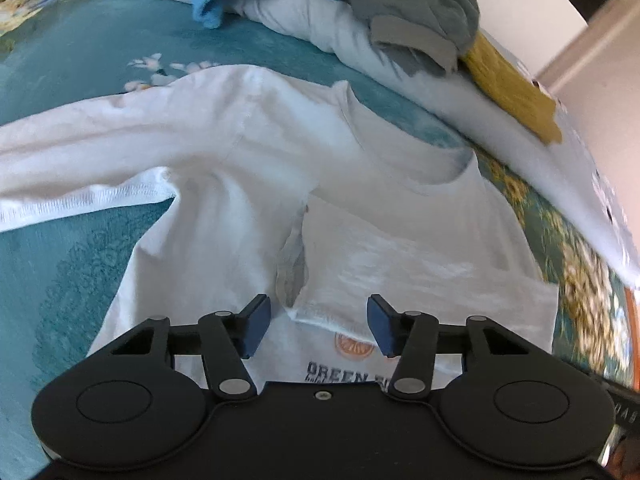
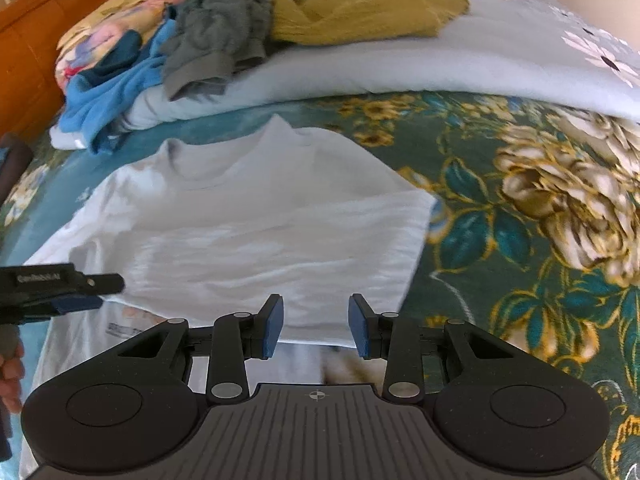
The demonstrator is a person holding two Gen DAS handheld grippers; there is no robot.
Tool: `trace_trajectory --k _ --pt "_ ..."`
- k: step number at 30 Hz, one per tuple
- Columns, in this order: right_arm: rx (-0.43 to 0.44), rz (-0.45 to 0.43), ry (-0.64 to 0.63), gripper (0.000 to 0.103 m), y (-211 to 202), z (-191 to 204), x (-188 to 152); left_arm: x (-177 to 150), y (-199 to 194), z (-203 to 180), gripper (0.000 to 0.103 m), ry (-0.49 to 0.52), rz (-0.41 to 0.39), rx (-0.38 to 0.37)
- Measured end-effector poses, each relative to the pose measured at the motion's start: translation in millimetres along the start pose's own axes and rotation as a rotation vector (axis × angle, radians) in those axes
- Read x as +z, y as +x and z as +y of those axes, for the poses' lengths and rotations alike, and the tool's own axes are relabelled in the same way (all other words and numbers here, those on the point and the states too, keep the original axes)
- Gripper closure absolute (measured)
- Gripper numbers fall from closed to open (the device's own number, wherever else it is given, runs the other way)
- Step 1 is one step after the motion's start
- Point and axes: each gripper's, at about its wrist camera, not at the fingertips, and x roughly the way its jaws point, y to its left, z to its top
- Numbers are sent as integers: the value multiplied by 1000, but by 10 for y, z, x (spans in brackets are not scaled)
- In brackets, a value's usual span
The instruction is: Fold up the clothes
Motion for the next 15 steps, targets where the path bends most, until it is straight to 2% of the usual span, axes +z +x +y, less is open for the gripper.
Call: trace_trajectory --k 5,8,15 --pt "5 -4 0 71 8 -130 12 37 25 61 64 -101 -24 -7" --pt "9 -1 1 71 27 -191 19 81 68 87 64 -133 -34 -6" --pt "16 1 -3 71 58 -294 21 147 139 90 70 -123 -48 -50"
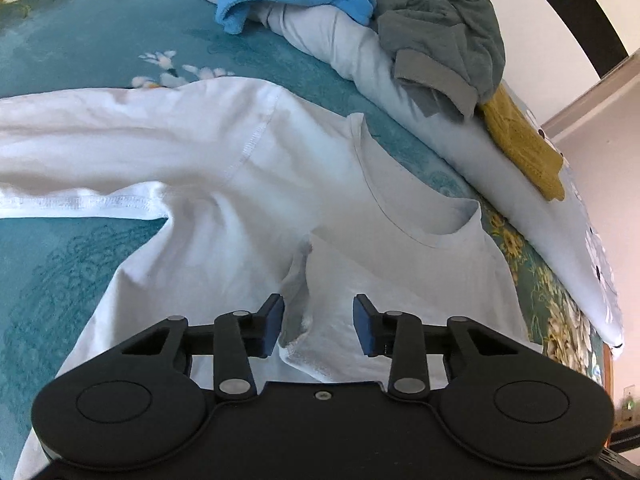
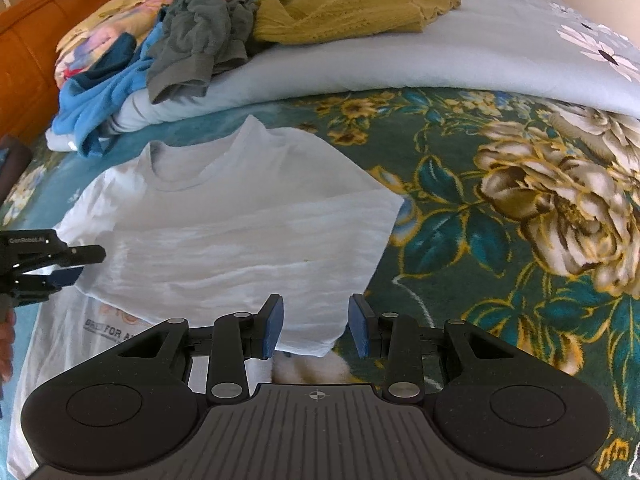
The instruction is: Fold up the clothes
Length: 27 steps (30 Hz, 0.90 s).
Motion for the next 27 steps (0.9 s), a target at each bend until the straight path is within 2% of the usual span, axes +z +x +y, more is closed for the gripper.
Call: trace_trajectory --k 4,10,13,19,22,27 --pt "-1 1 -3 71 -7 -17 -2 57 46 83 73 -18 -10 -21" --pt "-23 4 11 71 -16 -43 -38 88 92 131 77 21 -2 -67" --pt "-35 2 24 71 -51 -15 -67 89 104 116 97 49 11 -68" --pt "-70 -7 29 71 -126 87 -94 105 85 15 101 142 22 -73" --pt "-80 -12 50 70 -170 142 -112 175 46 -97 102 199 33 -105" --pt "-74 7 59 70 -180 322 -223 445 -141 -367 102 323 -24 -167"
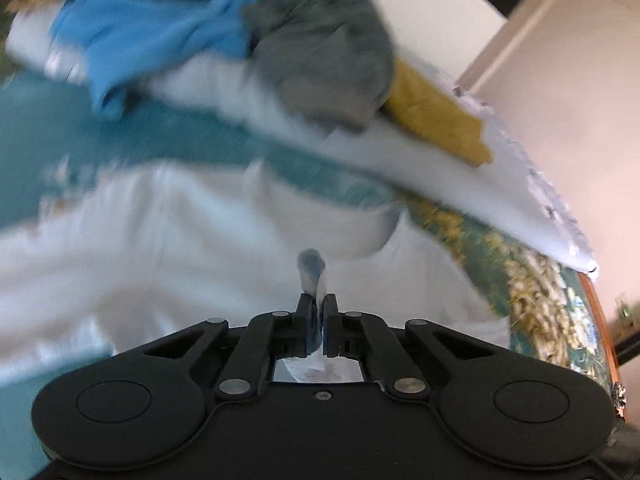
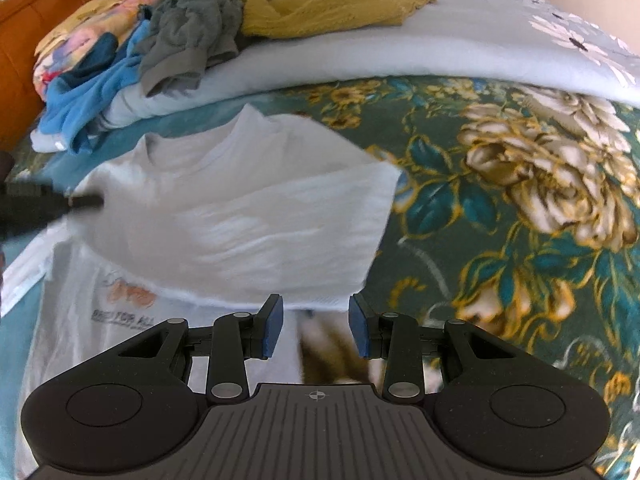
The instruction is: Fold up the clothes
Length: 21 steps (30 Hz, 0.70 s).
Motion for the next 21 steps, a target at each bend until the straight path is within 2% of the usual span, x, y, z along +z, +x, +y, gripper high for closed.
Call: trace_trajectory --k 4,8,16,21 --pt "19 5 13 70 27 137 -43 305 -183 -18 102 37 -65 -23" --pt "37 3 11 70 101 283 -15 535 -366 84 102 55 -122 -9" --pt "53 -9 -4 70 326 516 131 667 -311 463 102 53 -104 82" --pt "37 -14 0 69 468 579 204 660 -252 632 102 37 -89 92"
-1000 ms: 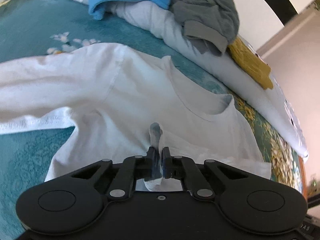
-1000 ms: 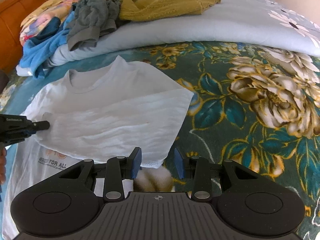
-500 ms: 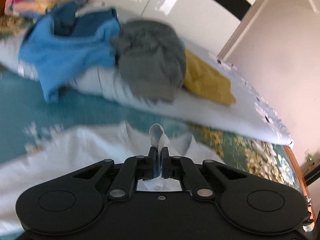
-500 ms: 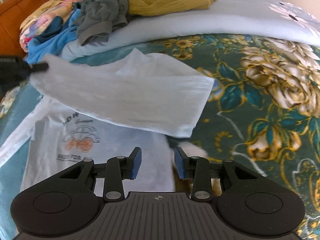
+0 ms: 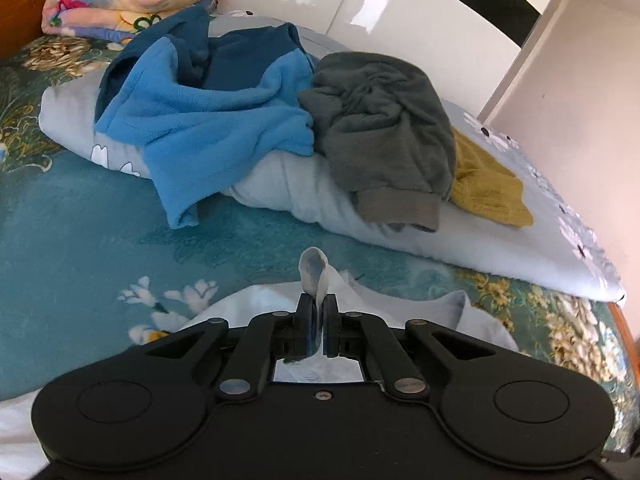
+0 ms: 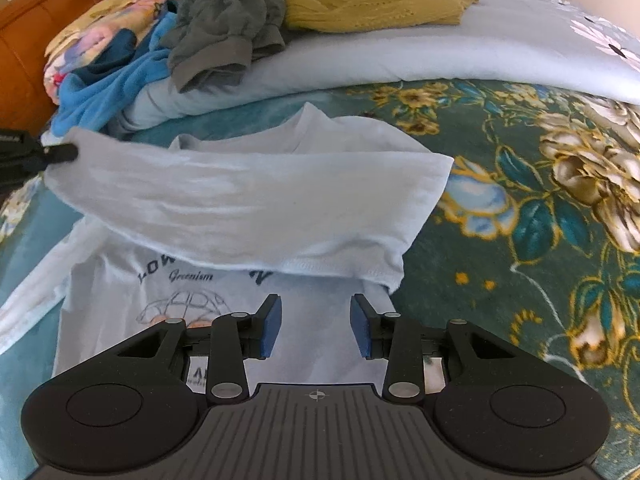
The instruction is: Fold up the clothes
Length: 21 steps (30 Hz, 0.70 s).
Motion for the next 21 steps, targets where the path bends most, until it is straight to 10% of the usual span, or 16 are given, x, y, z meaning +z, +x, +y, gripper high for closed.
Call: trace_trajectory --k 9,21 --pt "-132 -28 15 70 60 -20 13 -86 141 167 101 16 38 32" --pt "-77 -38 21 68 -115 -406 315 -302 347 383 101 -3 121 72"
